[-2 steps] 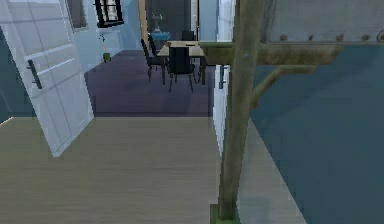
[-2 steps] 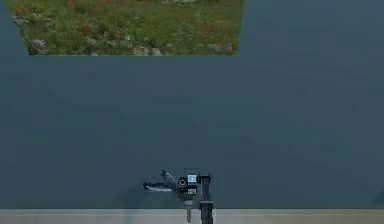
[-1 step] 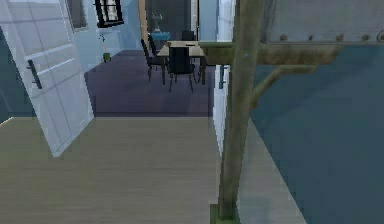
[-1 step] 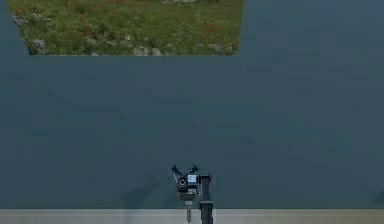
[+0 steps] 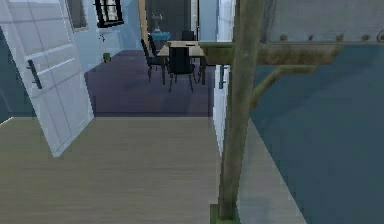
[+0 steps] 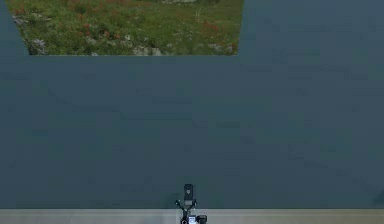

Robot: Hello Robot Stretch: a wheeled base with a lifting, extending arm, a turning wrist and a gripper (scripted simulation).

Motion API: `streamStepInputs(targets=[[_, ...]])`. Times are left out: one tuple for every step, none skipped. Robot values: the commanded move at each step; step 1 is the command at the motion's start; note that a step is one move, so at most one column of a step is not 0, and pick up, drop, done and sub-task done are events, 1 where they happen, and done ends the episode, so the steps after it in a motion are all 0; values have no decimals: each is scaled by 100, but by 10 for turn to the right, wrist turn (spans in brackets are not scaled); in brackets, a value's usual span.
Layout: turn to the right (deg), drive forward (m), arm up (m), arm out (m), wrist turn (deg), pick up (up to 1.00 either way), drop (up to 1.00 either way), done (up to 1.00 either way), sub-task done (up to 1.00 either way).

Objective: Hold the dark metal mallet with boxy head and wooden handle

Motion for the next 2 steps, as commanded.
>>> streamStepInputs(targets=[[0,0,0,0,0,100,0,0,0],[0,0,10,0,0,0,0,0,0]])
